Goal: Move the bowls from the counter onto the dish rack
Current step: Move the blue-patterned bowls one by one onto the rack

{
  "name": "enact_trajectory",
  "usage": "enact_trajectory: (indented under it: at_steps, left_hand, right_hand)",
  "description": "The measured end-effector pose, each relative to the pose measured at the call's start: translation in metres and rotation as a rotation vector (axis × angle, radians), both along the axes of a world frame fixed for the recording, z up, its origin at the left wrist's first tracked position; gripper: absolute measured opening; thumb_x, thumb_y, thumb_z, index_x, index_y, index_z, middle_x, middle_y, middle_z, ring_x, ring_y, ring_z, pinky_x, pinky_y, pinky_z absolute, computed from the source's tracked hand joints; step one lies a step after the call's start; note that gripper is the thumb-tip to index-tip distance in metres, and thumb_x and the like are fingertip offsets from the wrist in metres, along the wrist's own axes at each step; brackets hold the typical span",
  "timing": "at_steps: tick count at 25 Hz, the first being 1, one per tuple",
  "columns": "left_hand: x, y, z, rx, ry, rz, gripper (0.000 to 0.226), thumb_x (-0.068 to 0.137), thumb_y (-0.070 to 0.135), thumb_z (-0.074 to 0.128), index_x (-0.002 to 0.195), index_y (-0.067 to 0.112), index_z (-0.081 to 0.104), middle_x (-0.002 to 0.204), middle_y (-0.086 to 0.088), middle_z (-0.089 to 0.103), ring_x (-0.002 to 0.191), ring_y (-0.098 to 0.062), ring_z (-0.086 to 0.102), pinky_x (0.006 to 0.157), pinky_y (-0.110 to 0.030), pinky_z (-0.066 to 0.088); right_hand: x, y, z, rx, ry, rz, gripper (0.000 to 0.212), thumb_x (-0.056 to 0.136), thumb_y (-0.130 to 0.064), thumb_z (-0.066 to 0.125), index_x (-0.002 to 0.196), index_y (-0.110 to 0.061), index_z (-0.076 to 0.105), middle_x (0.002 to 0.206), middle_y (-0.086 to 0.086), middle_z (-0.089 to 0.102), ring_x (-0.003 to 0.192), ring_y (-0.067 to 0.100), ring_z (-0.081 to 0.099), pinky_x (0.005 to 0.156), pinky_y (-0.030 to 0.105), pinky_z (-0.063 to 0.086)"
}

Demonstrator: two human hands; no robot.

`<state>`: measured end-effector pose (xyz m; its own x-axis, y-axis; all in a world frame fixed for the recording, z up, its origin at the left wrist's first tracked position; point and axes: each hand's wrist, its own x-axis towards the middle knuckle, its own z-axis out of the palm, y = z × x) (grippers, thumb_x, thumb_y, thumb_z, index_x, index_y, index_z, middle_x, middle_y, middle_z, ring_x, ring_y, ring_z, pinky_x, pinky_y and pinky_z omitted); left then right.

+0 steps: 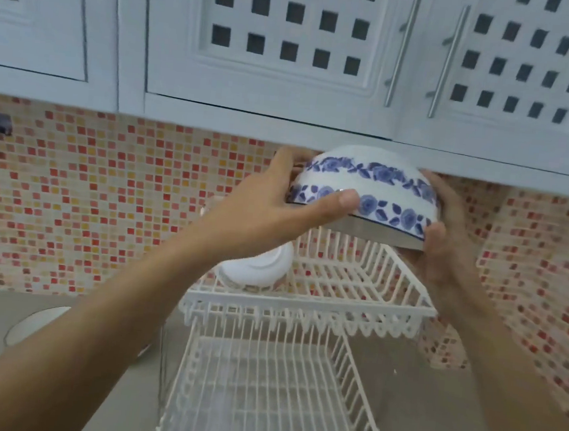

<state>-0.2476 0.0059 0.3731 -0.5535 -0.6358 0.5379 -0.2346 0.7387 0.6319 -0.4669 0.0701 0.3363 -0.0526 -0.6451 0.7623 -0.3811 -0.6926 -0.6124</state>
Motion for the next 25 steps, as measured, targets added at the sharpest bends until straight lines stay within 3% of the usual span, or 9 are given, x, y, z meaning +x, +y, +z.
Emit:
enact_trajectory:
  at_steps: [3, 5, 7, 9, 11, 15, 21, 25]
  left_hand:
    - [-0.055, -0.018, -0.001, 0.019, -0.127, -0.09, 0.1, 0.061, 0.066, 0.071, 0.142, 0.048, 0.015, 0.125, 0.019, 0.055, 0.105, 0.0, 0.062, 0.095, -0.027, 0.051]
    - [-0.077, -0.03, -0.006, 0.052, -0.215, -0.078, 0.112, 0.059, 0.056, 0.08, 0.146, 0.046, 0.009, 0.13, 0.018, 0.049, 0.112, -0.008, 0.058, 0.1, -0.032, 0.048]
    - [-0.095, -0.04, -0.014, 0.057, -0.307, -0.017, 0.109, 0.059, 0.046, 0.084, 0.145, 0.038, 0.018, 0.131, 0.012, 0.05, 0.111, -0.012, 0.058, 0.097, -0.033, 0.051]
    - [-0.113, -0.05, -0.028, 0.031, -0.374, 0.058, 0.099, 0.058, 0.041, 0.086, 0.139, 0.031, 0.029, 0.127, 0.005, 0.051, 0.105, -0.015, 0.057, 0.092, -0.033, 0.054]
    - [-0.13, -0.062, -0.041, 0.019, -0.456, 0.135, 0.099, 0.057, 0.038, 0.087, 0.137, 0.027, 0.029, 0.126, 0.003, 0.047, 0.105, -0.017, 0.052, 0.092, -0.033, 0.051]
    - [-0.156, -0.093, -0.06, 0.151, -0.597, 0.238, 0.104, 0.059, 0.028, 0.088, 0.139, 0.019, 0.023, 0.134, -0.007, 0.05, 0.113, -0.027, 0.055, 0.098, -0.041, 0.049]
    - [-0.182, -0.122, -0.079, 0.214, -0.722, 0.395, 0.121, 0.061, 0.023, 0.087, 0.147, 0.01, 0.004, 0.135, -0.013, 0.054, 0.117, -0.03, 0.056, 0.09, -0.034, 0.05]
    - [-0.181, -0.13, -0.085, 0.263, -0.772, 0.419, 0.122, 0.063, 0.023, 0.086, 0.149, 0.013, 0.001, 0.14, -0.012, 0.049, 0.123, -0.03, 0.053, 0.095, -0.036, 0.049]
  right_hand:
    - [-0.061, -0.012, -0.005, 0.003, 0.159, -0.003, 0.059, 0.071, -0.074, 0.057, 0.125, -0.059, 0.04, 0.125, -0.035, 0.05, 0.116, -0.003, 0.055, 0.091, 0.017, 0.049]
    - [-0.094, -0.027, -0.008, 0.109, 0.226, 0.016, 0.07, 0.062, -0.071, 0.068, 0.125, -0.062, 0.039, 0.123, -0.037, 0.05, 0.113, -0.006, 0.057, 0.086, 0.016, 0.052]
    - [-0.123, -0.047, -0.009, 0.269, 0.334, 0.027, 0.094, 0.049, -0.064, 0.08, 0.13, -0.061, 0.033, 0.131, -0.034, 0.046, 0.118, -0.008, 0.054, 0.094, 0.019, 0.051]
    - [-0.144, -0.074, -0.012, 0.422, 0.533, -0.011, 0.12, 0.045, -0.056, 0.087, 0.145, -0.046, 0.021, 0.15, -0.021, 0.031, 0.134, 0.002, 0.042, 0.108, 0.027, 0.042]
    - [-0.154, -0.1, -0.016, 0.513, 0.752, -0.074, 0.133, 0.042, -0.059, 0.087, 0.151, -0.036, 0.013, 0.155, -0.015, 0.026, 0.139, 0.008, 0.035, 0.113, 0.037, 0.037]
    - [-0.157, -0.141, -0.025, 0.581, 0.969, -0.157, 0.119, 0.036, -0.072, 0.082, 0.139, -0.043, 0.03, 0.138, -0.016, 0.047, 0.124, 0.012, 0.049, 0.105, 0.042, 0.045]
    - [-0.147, -0.177, -0.025, 0.635, 1.093, -0.072, 0.104, 0.048, -0.04, 0.091, 0.136, -0.039, 0.036, 0.135, -0.012, 0.054, 0.12, 0.014, 0.052, 0.1, 0.036, 0.046]
    - [-0.142, -0.187, -0.035, 0.643, 1.128, -0.087, 0.099, 0.052, -0.04, 0.091, 0.135, -0.035, 0.037, 0.134, -0.009, 0.055, 0.119, 0.017, 0.054, 0.097, 0.033, 0.046]
